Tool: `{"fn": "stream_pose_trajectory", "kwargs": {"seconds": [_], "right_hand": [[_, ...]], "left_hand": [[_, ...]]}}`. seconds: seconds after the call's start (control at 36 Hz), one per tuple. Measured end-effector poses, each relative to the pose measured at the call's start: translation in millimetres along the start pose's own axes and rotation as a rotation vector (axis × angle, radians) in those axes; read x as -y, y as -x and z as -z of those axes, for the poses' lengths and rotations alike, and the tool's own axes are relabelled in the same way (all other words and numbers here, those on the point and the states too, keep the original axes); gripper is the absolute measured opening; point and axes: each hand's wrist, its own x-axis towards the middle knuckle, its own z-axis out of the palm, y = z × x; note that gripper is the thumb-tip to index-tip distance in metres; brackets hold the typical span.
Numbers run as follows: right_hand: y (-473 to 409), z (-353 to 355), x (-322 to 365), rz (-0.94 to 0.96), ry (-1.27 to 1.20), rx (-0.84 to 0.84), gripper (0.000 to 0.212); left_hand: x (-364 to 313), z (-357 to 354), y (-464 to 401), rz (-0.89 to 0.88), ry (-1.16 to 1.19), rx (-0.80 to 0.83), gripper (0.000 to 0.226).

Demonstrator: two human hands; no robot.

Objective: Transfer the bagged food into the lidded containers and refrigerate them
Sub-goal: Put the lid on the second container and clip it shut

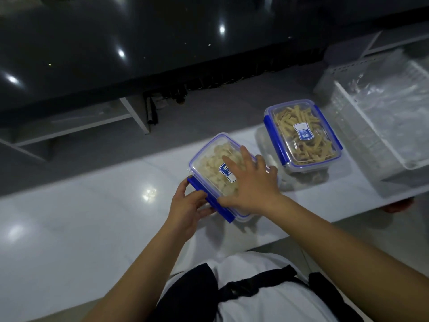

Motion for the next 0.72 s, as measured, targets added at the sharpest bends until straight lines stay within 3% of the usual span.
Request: {"fn": "stream_pose_trajectory", "kwargs": {"seconds": [0.25, 0.72], "right_hand": [[10, -2, 14, -0.116, -0.092, -0.016, 0.114], [17, -8, 38, -0.232, -0.089, -0.11, 0.108]], "left_hand": [[-9, 24, -12, -0.009, -0.018, 0.097, 0.043], [-12, 48, -26, 0.067, 0.096, 0.267, 0.043]]}}
